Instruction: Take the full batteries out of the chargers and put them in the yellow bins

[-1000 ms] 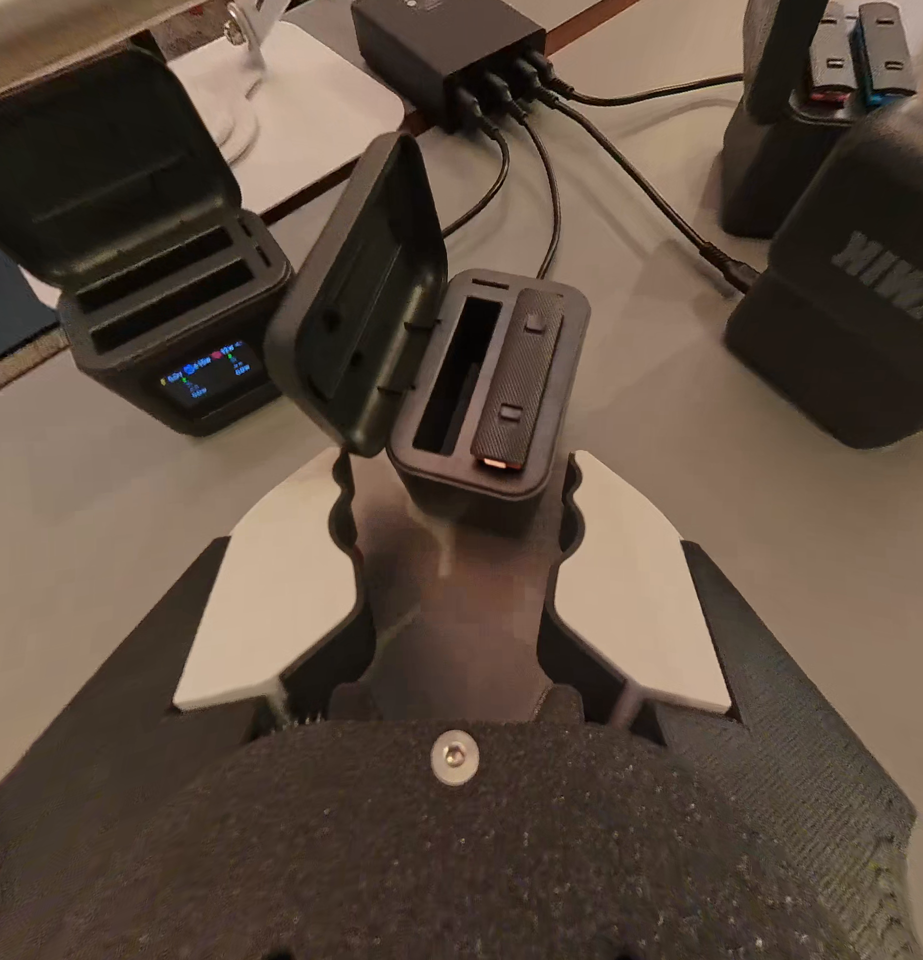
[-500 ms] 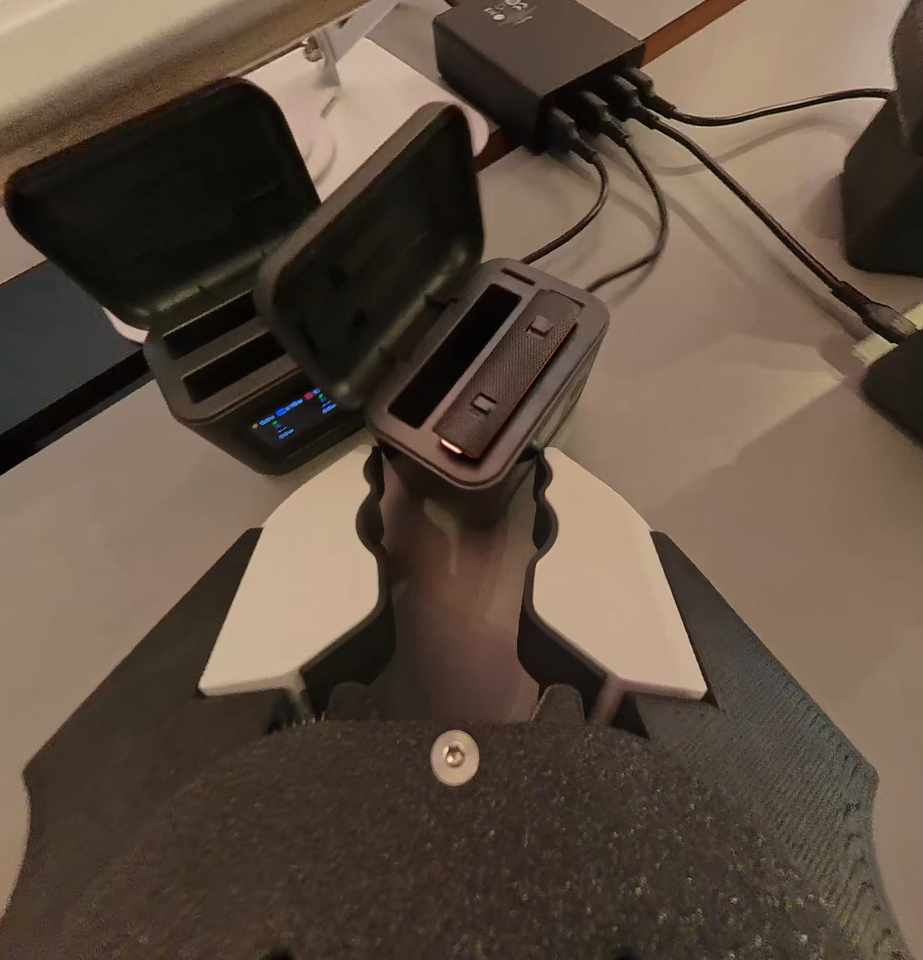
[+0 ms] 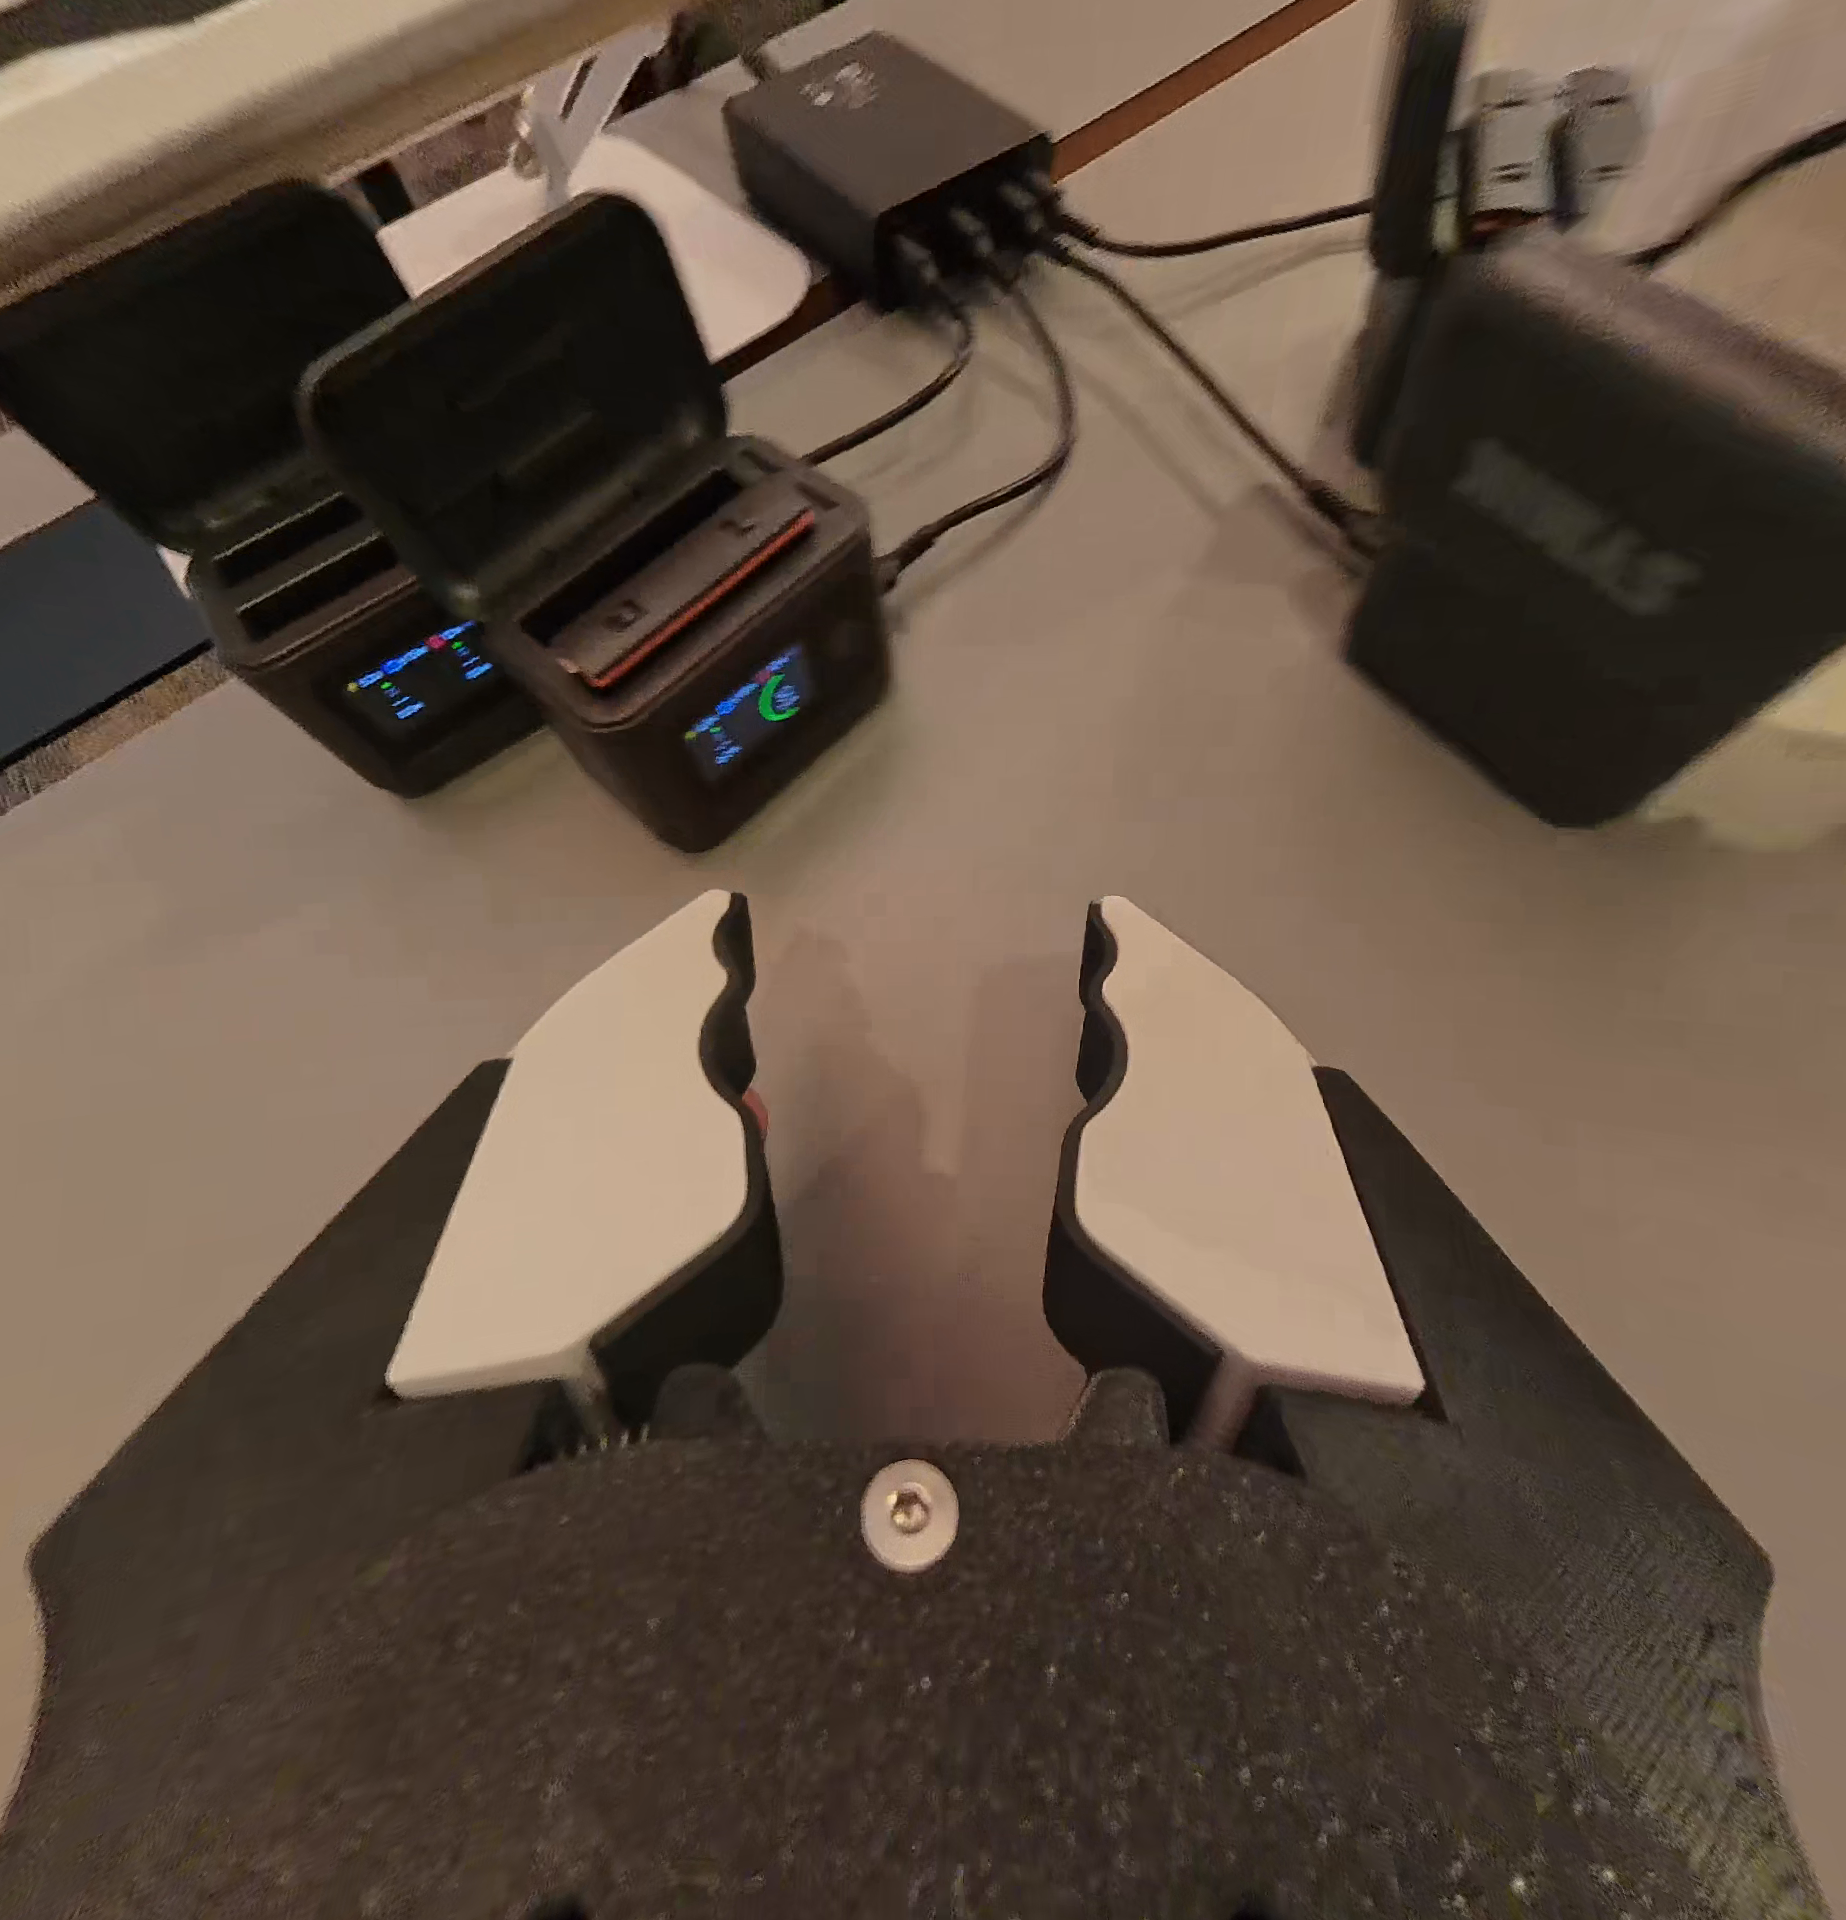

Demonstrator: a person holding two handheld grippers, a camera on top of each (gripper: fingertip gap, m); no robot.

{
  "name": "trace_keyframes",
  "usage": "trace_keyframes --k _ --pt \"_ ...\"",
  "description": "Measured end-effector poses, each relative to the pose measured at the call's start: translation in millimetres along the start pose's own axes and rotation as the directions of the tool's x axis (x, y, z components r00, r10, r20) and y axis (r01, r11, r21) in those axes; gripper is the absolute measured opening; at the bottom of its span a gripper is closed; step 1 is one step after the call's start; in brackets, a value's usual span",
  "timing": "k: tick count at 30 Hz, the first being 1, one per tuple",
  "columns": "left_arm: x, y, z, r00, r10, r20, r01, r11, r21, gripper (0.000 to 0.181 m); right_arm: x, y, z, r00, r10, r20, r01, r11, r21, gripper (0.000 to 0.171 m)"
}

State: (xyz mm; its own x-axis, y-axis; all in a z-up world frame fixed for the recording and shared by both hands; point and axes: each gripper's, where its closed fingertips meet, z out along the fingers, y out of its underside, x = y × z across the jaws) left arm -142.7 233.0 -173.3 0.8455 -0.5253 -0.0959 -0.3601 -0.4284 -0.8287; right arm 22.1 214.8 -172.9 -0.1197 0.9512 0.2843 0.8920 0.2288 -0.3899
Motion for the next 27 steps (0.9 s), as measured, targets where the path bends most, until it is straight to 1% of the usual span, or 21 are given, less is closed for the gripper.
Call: trace_keyframes --k 2,4,5,6,9,11,13,15,17,19,24,27 --pt "15 -3 -10 1.000 0.024 -0.008 -0.024 0.999 0.025 0.059 4 3 13 0.998 0.013 0.053 -0.009 0.997 -0.078 0.107" --pt "26 -6 -21 0.999 0.038 -0.007 -0.038 0.998 0.052 0.059 7 4 23 0.997 0.030 0.073 -0.020 0.992 -0.125 0.109" --pt "30 -5 -26 0.999 0.041 -0.006 -0.041 0.997 0.062 0.058 8 2 25 0.997 0.035 0.072 -0.025 0.991 -0.132 0.107" --pt "32 -5 -31 0.999 0.041 -0.005 -0.041 0.997 0.072 0.057 6 -2 25 0.995 0.053 0.080 -0.042 0.991 -0.130 0.092" --pt "36 1 -41 1.000 0.012 -0.012 -0.011 0.995 0.095 0.055 7 -10 30 0.990 0.136 0.025 -0.132 0.984 -0.118 0.091" --pt "34 6 -42 1.000 -0.011 -0.015 0.013 0.995 0.099 0.054 8 -15 32 0.972 0.235 -0.006 -0.234 0.965 -0.121 0.092" --pt "31 9 -41 0.999 -0.029 -0.019 0.030 0.995 0.096 0.054 12 -22 35 0.922 0.384 -0.054 -0.387 0.915 -0.113 0.092" --pt "28 11 -40 1.000 -0.024 -0.010 0.025 0.995 0.093 0.054 18 -30 40 0.841 0.530 -0.108 -0.539 0.837 -0.094 0.091" --pt "29 15 -37 1.000 -0.013 -0.011 0.014 0.997 0.078 0.054 26 -39 46 0.770 0.619 -0.154 -0.633 0.772 -0.061 0.092" --pt "31 20 -34 1.000 -0.006 -0.020 0.007 0.998 0.057 0.055 33 -51 54 0.733 0.658 -0.172 -0.672 0.740 -0.034 0.092" --pt "44 24 -30 0.998 -0.025 -0.065 0.027 0.999 0.033 0.058 38 -70 71 0.705 0.691 -0.160 -0.705 0.707 -0.048 0.093" --pt "48 24 -27 0.998 -0.004 -0.058 0.005 1.000 0.025 0.060 37 -82 67 0.664 0.745 -0.060 -0.747 0.665 -0.012 0.100"
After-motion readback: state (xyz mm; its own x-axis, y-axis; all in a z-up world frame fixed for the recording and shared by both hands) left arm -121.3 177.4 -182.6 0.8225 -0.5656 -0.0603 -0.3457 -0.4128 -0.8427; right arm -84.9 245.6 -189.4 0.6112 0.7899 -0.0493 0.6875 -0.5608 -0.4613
